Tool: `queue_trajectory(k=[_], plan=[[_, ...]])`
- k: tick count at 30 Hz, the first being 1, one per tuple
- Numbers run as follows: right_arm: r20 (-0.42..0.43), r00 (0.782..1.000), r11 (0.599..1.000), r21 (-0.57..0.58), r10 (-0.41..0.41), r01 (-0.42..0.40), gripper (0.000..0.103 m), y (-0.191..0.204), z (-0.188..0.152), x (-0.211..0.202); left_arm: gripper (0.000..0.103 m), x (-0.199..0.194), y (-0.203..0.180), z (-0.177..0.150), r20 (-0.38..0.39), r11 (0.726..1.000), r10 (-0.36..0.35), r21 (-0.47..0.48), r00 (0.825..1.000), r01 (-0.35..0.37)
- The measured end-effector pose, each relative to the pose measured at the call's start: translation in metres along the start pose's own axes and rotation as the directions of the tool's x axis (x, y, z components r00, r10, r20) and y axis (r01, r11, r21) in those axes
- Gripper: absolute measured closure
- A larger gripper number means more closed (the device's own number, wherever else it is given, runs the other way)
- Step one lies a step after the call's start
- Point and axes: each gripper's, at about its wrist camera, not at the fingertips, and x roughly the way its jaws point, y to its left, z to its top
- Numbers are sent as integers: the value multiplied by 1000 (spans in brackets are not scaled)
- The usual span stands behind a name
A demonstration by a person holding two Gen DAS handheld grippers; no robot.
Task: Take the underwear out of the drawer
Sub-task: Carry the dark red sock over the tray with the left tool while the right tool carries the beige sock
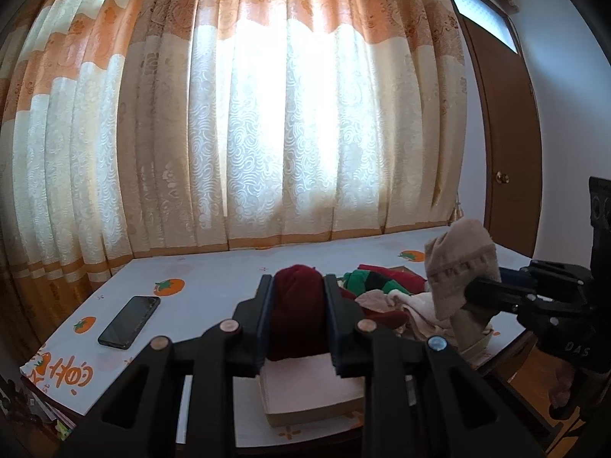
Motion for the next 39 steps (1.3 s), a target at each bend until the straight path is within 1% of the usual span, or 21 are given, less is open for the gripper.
queue_trajectory(k=[11,26,39], plan=[[-33,999,1000,8,3,-2,83,-5,5,26,80,15,3,2,-14,1000,6,4,1000,-6],[-92,996,1000,30,3,0,83,-16,9,60,80,48,11,0,-84,1000,13,-2,996,-14],[-133,991,999,48,10,-4,83,-21,9,83,80,65,9,0,-124,1000,15,3,992,-15]])
